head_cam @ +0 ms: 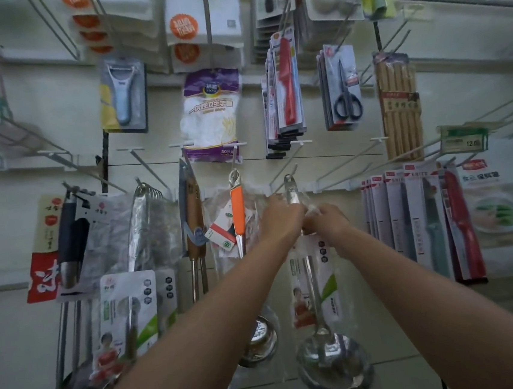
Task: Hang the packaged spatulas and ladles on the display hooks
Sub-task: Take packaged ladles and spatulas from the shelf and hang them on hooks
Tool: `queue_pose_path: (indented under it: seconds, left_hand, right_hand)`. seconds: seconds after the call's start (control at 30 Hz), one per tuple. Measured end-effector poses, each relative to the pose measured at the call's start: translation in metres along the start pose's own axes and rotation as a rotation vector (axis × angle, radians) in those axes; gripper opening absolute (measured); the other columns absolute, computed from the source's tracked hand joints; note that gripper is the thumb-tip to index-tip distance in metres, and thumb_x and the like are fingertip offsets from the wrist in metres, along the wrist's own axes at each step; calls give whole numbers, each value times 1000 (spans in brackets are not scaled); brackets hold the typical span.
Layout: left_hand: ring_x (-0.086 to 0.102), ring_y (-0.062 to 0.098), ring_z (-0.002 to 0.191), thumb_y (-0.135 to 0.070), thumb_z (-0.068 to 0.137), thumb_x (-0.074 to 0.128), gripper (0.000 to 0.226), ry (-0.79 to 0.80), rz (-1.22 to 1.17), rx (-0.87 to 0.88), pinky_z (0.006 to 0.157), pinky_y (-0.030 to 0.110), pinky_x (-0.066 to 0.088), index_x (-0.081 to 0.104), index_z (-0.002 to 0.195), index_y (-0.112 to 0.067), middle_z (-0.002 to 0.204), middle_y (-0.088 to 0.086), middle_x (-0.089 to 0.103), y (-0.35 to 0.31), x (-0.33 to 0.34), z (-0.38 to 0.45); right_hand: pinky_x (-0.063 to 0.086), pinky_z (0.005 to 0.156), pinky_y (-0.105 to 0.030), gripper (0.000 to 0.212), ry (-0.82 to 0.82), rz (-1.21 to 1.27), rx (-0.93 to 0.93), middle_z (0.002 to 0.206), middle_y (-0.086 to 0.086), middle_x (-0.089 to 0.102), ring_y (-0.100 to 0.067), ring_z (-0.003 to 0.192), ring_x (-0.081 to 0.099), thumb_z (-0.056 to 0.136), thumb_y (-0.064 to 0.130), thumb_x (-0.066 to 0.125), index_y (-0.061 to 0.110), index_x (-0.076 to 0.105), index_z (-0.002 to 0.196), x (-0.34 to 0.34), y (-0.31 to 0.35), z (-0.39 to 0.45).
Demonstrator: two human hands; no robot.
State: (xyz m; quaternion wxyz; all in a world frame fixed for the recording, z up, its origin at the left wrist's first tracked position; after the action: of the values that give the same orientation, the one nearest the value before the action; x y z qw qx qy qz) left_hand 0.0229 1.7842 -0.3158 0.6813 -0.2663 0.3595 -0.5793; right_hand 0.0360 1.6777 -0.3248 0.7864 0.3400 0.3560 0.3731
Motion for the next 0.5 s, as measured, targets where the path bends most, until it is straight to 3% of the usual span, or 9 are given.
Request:
queue_pose_path:
  seconds: [0.1, 0.2, 0.3, 0.4, 0.5]
  left_hand:
    - [34, 31, 125, -15, 81, 55, 52, -116, 160, 70, 103, 41, 37, 37, 130, -12, 138, 10, 25, 1, -4, -3]
    - [33, 26, 123, -13, 83, 52, 35, -131, 204, 145, 106, 39, 34, 44, 117, -14, 132, 10, 29, 2, -3, -5]
    - [46, 25, 116, -6, 85, 46, 25, -41, 99, 137, 89, 31, 45, 49, 109, -13, 124, 11, 45, 8, 4, -5]
    - [53, 24, 107, -6, 87, 44, 23, 24, 69, 95, 63, 20, 45, 49, 109, -10, 119, 12, 51, 19, 11, -6]
    - [55, 26, 103, -8, 88, 45, 22, 42, 40, 48, 53, 19, 41, 50, 109, -8, 117, 13, 53, 31, 15, -10]
  right_hand:
    - [32, 51, -24, 7, -58, -15, 51, 69, -9, 51, -17, 56, 43, 81, 13, 55, 6, 55, 83, 4, -1, 10]
    - [30, 46, -23, 15, -81, -22, 64, 64, -5, 45, -15, 52, 41, 88, 16, 55, 8, 46, 78, 9, -5, 17]
    - [30, 46, -23, 12, -82, 14, 78, 64, -8, 45, -17, 53, 41, 89, 12, 52, 6, 48, 79, 15, -14, 23]
    - [44, 56, -29, 14, -93, 88, 79, 78, -17, 56, -27, 69, 57, 85, 9, 52, -2, 57, 92, 18, -20, 25]
    - [43, 58, -30, 11, -76, 80, 60, 72, -14, 55, -25, 68, 56, 85, 10, 56, 3, 57, 77, 19, -28, 23]
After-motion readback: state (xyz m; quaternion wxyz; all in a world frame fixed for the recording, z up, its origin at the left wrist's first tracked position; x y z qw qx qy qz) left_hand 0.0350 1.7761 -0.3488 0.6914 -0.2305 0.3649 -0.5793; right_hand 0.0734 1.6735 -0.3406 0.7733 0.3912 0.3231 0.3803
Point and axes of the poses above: each hand's wrist, its own z-axis towards the middle knuckle, its own x-axis out of the palm, y = z × x, the point moved 3 cm from there along z, towards the middle knuckle
